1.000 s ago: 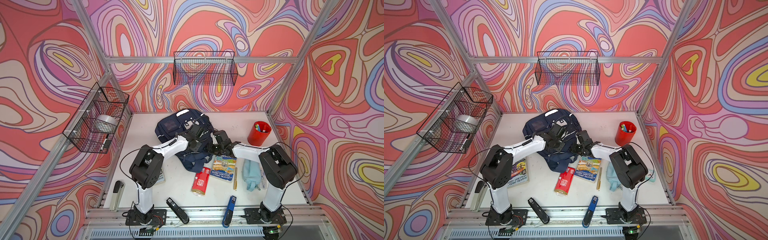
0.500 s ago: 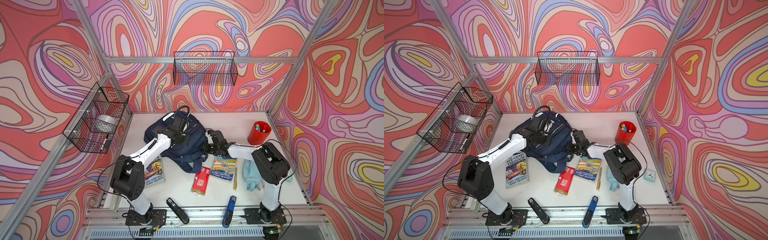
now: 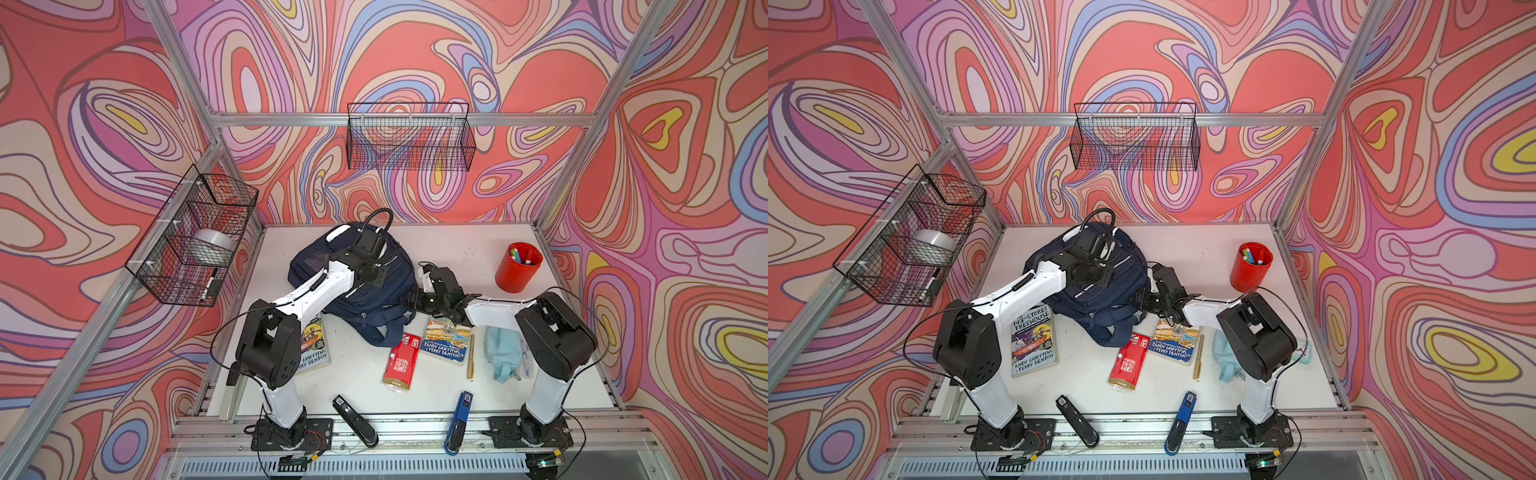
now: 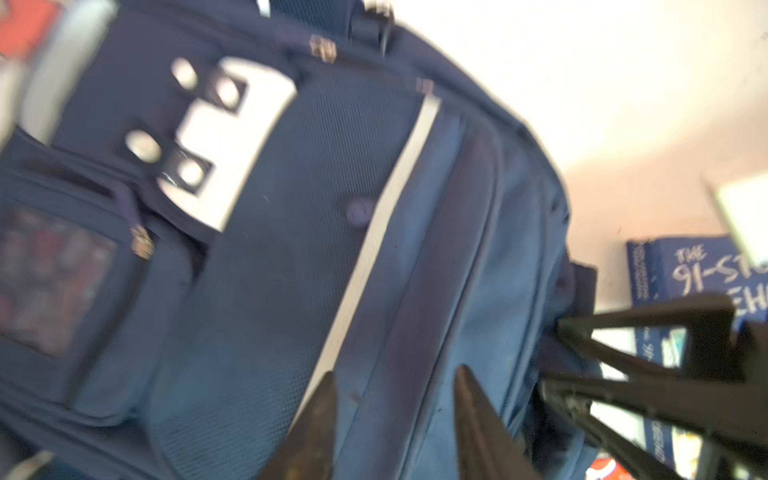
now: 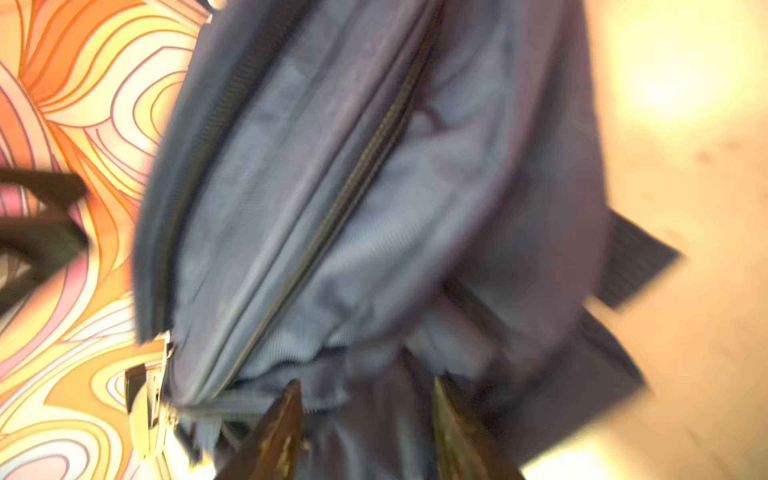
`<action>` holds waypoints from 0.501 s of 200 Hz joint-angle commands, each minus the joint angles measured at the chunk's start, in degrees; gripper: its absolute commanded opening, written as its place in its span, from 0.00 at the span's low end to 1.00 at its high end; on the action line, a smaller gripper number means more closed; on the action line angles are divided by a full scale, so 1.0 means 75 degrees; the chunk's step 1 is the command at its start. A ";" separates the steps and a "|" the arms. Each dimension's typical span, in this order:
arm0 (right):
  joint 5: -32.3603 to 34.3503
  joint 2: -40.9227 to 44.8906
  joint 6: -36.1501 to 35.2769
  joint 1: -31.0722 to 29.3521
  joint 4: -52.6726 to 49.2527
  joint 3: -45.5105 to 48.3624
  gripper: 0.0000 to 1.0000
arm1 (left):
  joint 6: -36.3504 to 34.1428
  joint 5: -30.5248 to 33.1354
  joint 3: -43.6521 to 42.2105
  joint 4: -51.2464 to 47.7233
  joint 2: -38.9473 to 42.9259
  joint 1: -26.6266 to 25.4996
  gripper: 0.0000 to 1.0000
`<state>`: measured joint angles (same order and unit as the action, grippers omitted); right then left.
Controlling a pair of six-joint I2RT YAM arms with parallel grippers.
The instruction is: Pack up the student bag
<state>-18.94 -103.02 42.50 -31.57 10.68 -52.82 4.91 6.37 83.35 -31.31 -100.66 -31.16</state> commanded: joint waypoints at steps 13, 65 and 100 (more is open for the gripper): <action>0.0192 0.0507 -0.0151 0.0740 -0.1323 -0.0208 0.55 | -0.0690 0.0496 0.0058 -0.0448 0.0529 -0.0591 0.60; -0.0497 -0.0368 -0.0126 0.0964 -0.1335 -0.0710 0.50 | -0.0894 0.0897 0.0111 -0.0401 -0.1077 -0.0661 0.76; -0.0744 -0.0841 -0.0028 0.0964 -0.1056 -0.0814 0.49 | -0.0603 0.0382 0.0564 -0.0185 -0.1821 -0.0682 0.76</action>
<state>-22.55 -106.76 41.89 -24.14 2.13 -58.19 0.01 10.70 84.73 -31.99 -112.46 -36.29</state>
